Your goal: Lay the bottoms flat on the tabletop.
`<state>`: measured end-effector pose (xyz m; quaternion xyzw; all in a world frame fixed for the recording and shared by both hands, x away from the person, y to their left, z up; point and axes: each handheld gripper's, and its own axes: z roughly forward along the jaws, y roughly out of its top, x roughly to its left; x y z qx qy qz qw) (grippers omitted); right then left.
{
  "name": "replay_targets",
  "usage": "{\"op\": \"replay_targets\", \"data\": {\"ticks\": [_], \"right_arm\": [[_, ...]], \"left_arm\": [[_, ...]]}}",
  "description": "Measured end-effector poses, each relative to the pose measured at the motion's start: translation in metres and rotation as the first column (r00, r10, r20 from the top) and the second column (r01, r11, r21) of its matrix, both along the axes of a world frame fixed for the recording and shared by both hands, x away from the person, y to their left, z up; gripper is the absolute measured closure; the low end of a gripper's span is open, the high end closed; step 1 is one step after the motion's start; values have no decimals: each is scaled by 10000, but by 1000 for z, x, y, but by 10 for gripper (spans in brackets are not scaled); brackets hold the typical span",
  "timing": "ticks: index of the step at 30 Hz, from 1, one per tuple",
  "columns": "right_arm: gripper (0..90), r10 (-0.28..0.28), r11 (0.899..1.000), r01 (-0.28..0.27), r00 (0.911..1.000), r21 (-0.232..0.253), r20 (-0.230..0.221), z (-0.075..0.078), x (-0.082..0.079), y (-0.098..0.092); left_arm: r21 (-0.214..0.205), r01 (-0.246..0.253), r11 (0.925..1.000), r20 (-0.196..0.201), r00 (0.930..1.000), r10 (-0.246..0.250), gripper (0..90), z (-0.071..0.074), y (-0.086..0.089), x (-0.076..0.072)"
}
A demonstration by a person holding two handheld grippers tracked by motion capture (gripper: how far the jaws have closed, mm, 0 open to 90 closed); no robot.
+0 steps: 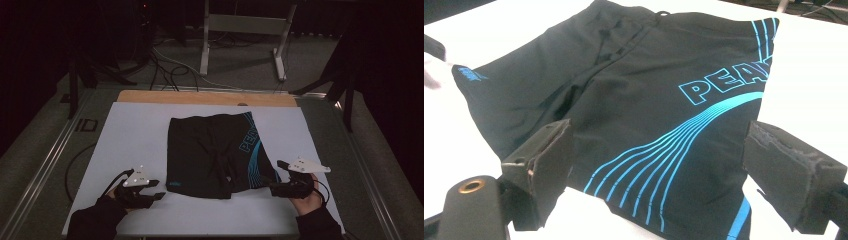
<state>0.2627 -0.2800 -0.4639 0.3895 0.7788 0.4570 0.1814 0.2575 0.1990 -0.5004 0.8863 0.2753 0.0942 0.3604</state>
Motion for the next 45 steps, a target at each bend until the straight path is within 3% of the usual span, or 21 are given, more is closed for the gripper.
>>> {"op": "replay_targets", "data": {"ticks": [4, 6, 17, 21, 28, 31, 35, 45], "right_arm": [[142, 96, 9999, -96, 9999, -78, -32, -2, 1, 2], [142, 137, 9998, -138, 9999, -137, -27, -3, 1, 3], [142, 119, 9999, -119, 9999, -24, -2, -1, 0, 2], [143, 109, 9999, -109, 9999, -24, -8, -1, 0, 2], [143, 74, 10000, -74, 10000, -22, -40, -1, 0, -1], [142, 110, 9999, -110, 9999, -27, -57, -1, 0, 0], [142, 84, 10000, -84, 10000, -50, -45, -1, 0, 0], [143, 185, 9997, -188, 9997, -144, -176, -4, 1, 0]], "left_arm": [[436, -376, 9983, 222, 9991, 366, 826, -8, -1, 11], [818, -543, 9952, 57, 9985, 541, 900, -13, -3, 16], [798, 676, 9945, 159, 9975, -691, 900, -12, -25, 10], [51, 1000, 9950, 326, 9944, -1001, 900, -4, -25, 4], [-1013, 1793, 9786, 1198, 9787, -1669, 900, 19, -22, -20], [-1017, 1653, 9810, 1324, 9796, -1514, 875, 18, -17, -19], [-735, 1543, 9853, 968, 9844, -1470, 795, 6, -18, -10], [1, 1743, 9847, 863, 9810, -1736, 587, -13, -31, 7]]}}
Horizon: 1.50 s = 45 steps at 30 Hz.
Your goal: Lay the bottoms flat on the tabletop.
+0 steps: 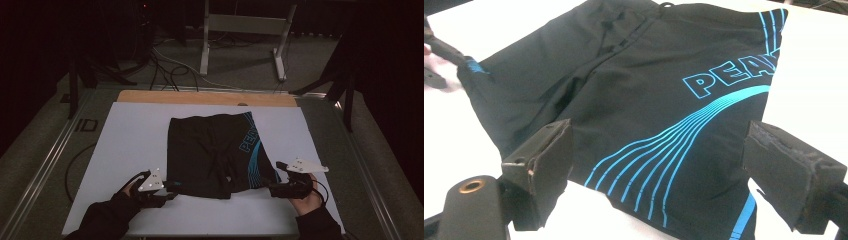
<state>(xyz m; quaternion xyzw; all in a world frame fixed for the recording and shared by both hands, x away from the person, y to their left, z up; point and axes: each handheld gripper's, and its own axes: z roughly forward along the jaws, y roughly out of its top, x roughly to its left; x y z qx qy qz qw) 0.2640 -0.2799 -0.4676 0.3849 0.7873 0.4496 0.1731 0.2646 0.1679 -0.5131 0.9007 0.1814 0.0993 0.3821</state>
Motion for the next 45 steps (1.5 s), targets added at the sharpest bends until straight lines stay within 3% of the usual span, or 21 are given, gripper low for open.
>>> {"op": "replay_targets", "data": {"ticks": [7, 11, 16, 21, 27, 33, 36, 37, 39, 41, 45], "right_arm": [[142, -12, 10000, 12, 10000, 19, -50, -1, 1, 0], [143, 29, 10000, -29, 10000, 42, -46, 0, 0, 0], [143, 0, 10000, 0, 10000, 70, -1, 1, -1, -1], [143, -34, 10000, 33, 10000, 88, 36, 2, -1, -2], [143, -53, 9999, 53, 10000, 87, 59, 3, -2, -2], [142, -58, 10000, 58, 9999, 71, 97, 4, -4, -3], [143, -100, 9999, 99, 9999, 124, 58, 4, -4, -4], [142, -131, 9998, 130, 9999, 172, 35, 4, -4, -5], [142, -152, 9998, 152, 9999, 152, 21, 3, -4, -5], [142, -126, 9998, 126, 9999, 157, 4, 3, -4, -5], [142, -81, 9999, 80, 10000, 100, 28, 2, -4, -3]], "left_arm": [[107, 247, 9996, -408, 9989, -242, 601, -8, 1, 10], [288, 264, 9992, -96, 9996, -261, 711, -8, 1, 10], [772, 303, 9966, 673, 9971, -355, 851, -7, 0, 2], [1012, 823, 9915, 581, 9944, -885, 871, 0, 2, -9], [908, 1033, 9905, 470, 9930, -1079, 871, 11, 14, -20], [1001, 1129, 9885, 274, 9929, -1162, 869, 16, 27, -21], [816, 1022, 9914, 61, 9947, -1030, 868, 15, 32, -18], [977, 1057, 9896, 26, 9943, -1064, 866, 14, 33, -17], [806, 1093, 9907, -295, 9938, -1072, 854, 10, 34, -16], [913, 1155, 9891, -526, 9924, -1110, 811, 4, 33, -15], [871, 1098, 9901, -365, 9936, -1069, 599, 2, 32, -17]]}}
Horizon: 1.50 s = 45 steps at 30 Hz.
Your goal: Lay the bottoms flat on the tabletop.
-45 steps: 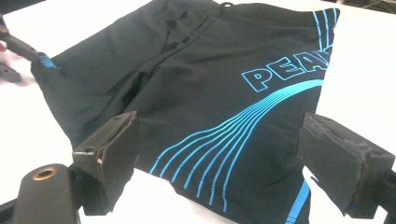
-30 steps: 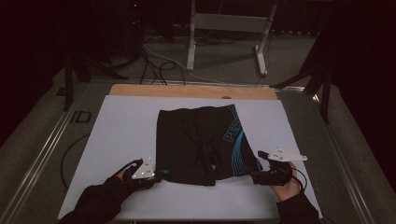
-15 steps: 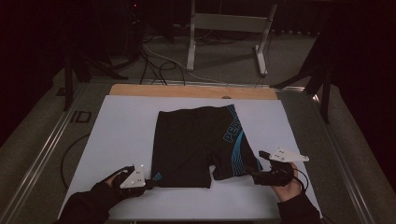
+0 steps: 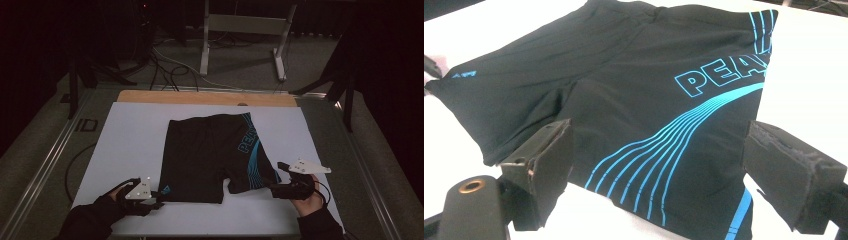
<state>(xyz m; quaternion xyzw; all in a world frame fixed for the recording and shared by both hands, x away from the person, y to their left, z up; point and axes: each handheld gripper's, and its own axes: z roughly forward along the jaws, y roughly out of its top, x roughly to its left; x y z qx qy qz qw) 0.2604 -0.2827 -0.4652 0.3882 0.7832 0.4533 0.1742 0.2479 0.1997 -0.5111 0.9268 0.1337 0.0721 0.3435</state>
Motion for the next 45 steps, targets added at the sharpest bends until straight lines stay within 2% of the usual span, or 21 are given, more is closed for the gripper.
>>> {"op": "replay_targets", "data": {"ticks": [2, 3, 4, 5, 6, 8, 12, 16, 19, 24, 25, 30, 33, 35, 37, 39, 40, 41, 44, 45], "right_arm": [[142, 2, 10000, -2, 10000, 2, 33, 0, 0, 1], [142, 13, 10000, -13, 10000, 1, 57, 0, 0, 1], [142, 3, 10000, -3, 10000, -17, 65, 0, 0, 1], [142, 3, 10000, -3, 10000, -17, 65, 0, 0, 1], [142, 11, 10000, -11, 10000, -19, 84, 1, 1, 1], [142, -12, 10000, 12, 10000, -10, 98, 1, 1, 1], [142, -16, 10000, 16, 9999, 10, 155, 1, 1, 1], [142, -29, 10000, 28, 9998, 37, 178, 1, 1, 1], [142, -41, 10000, 41, 9998, 5, 220, 0, 1, 0], [143, -88, 10000, 87, 9996, 31, 264, 0, 2, -2], [142, -83, 10000, 82, 9997, 47, 241, 0, 2, -2], [142, 6, 10000, -7, 9998, 38, 211, -1, 1, -1], [143, 56, 10000, -56, 9999, 33, 141, -1, 1, 0], [143, 82, 10000, -82, 9999, 42, 105, -2, 1, 0], [143, 92, 10000, -92, 9999, 23, 92, -3, 1, 0], [143, 84, 10000, -84, 9999, -3, 116, -3, 1, -1], [143, 65, 10000, -66, 9999, 11, 120, -3, 1, -1], [142, 72, 10000, -72, 9999, -1, 113, -3, 1, -1], [143, 38, 10000, -39, 9999, 52, 111, -3, 2, -3], [144, 25, 10000, -24, 9999, -49, 130, -4, 2, -3]], "left_arm": [[-334, -34, 9994, 101, 9999, 37, 507, 5, -1, -2], [-334, -34, 9994, 101, 9999, 37, 481, 5, -1, -2], [-616, -114, 9980, 253, 9996, 130, 449, 12, -5, -3], [-616, -114, 9980, 253, 9996, 130, 444, 12, -5, -3], [-882, -48, 9961, 390, 9992, 82, 412, 19, -12, -5], [-1086, 30, 9941, 390, 9992, 12, 386, 26, -22, -7], [-1821, 378, 9825, 391, 9987, -312, 325, 39, -46, -12], [-2085, 742, 9752, 379, 9970, -678, 309, 47, -74, -10], [-2264, 944, 9694, 550, 9949, -840, 329, 51, -95, -8], [-2323, 1660, 9584, 941, 9845, -1478, 385, 54, -134, -6], [-2351, 1869, 9538, 950, 9811, -1688, 407, 53, -142, -6], [-1954, 2476, 9490, 1052, 9673, -2307, 469, 43, -180, -2], [-1385, 2750, 9514, 1088, 9591, -2614, 493, 32, -201, 4], [-847, 2724, 9584, 1232, 9574, -2612, 492, 26, -210, 9], [-501, 2438, 9685, 1295, 9631, -2358, 492, 19, -218, 16], [-347, 2381, 9706, 1287, 9642, -2319, 492, 16, -220, 19], [64, 2131, 9770, 1306, 9685, -2121, 493, 10, -222, 26], [168, 1971, 9802, 1273, 9720, -1976, 496, 7, -223, 29], [475, 1782, 9828, 1177, 9761, -1827, 547, 1, -221, 36], [483, 1885, 9809, 1119, 9748, -1929, 566, -1, -220, 37]]}}
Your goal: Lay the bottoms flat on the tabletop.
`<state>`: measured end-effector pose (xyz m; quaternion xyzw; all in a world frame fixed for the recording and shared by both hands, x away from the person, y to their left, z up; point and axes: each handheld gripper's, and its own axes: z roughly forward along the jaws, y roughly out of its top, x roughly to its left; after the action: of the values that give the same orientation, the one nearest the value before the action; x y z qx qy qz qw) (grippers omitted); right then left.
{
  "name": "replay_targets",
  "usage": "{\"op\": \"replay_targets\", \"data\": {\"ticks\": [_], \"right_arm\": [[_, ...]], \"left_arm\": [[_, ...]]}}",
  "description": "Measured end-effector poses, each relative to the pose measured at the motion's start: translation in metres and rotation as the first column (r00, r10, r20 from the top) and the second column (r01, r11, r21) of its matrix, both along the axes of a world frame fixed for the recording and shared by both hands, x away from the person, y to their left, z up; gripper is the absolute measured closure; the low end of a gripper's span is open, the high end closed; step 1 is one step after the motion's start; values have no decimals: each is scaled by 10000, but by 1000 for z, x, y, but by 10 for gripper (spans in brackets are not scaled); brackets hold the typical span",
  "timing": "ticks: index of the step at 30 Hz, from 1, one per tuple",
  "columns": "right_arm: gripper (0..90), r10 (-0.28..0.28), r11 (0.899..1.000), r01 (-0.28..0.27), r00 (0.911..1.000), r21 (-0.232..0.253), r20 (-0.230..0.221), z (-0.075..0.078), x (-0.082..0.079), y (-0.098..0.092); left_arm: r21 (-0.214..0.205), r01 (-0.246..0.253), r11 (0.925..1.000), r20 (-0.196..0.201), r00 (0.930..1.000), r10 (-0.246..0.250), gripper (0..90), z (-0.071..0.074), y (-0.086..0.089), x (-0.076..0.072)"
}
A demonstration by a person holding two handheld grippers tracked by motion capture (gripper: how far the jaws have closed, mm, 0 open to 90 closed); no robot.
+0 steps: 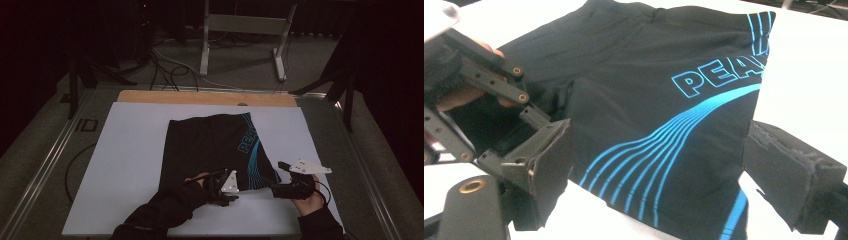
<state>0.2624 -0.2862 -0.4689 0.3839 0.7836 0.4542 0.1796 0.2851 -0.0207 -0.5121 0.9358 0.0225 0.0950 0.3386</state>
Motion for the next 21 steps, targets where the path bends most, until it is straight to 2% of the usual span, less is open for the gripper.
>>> {"op": "replay_targets", "data": {"ticks": [1, 4, 7, 9, 11, 13, 14, 15, 17, 21], "right_arm": [[145, -80, 10000, 80, 9999, -35, 60, 0, 0, -1], [146, -225, 9997, 225, 9997, 56, 38, -1, 0, -5], [149, -130, 9999, 130, 9999, -10, 13, 0, -1, -6], [151, -73, 9999, 74, 10000, -82, 55, -1, -2, -8], [153, 17, 9988, -15, 10000, -486, 42, -3, -4, -8], [149, 204, 9991, -207, 9997, -364, -99, -7, -5, -8], [165, 357, 9978, -363, 9993, -553, -112, -10, -5, -7], [218, 328, 9958, -331, 9994, -856, -53, -14, -7, -6], [243, 625, 9945, -645, 9977, -821, -271, -20, -7, -6], [298, 500, 9904, -553, 9977, -1267, -449, -33, -4, -5]], "left_arm": [[-11, 7, 10000, -122, 9999, -7, 593, 0, 1, 1], [194, 192, 9996, -18, 9998, -191, 688, 1, -1, 0], [259, 140, 9996, 15, 9999, -140, 811, 1, -3, -1], [287, -12, 9996, 62, 10000, 10, 851, 1, -3, -1], [299, -202, 9993, 141, 9997, 198, 868, 1, -4, -1], [-33, -451, 9990, 69, 9990, 451, 874, 4, -2, -1], [-33, -451, 9990, 69, 9990, 451, 875, 4, -2, -1], [-268, -675, 9974, 51, 9977, 677, 876, 11, 2, 2], [-624, -1027, 9927, -79, 9947, 1024, 877, 19, 6, 5], [-924, -1381, 9861, -211, 9904, 1367, 877, 32, 10, 11]]}}
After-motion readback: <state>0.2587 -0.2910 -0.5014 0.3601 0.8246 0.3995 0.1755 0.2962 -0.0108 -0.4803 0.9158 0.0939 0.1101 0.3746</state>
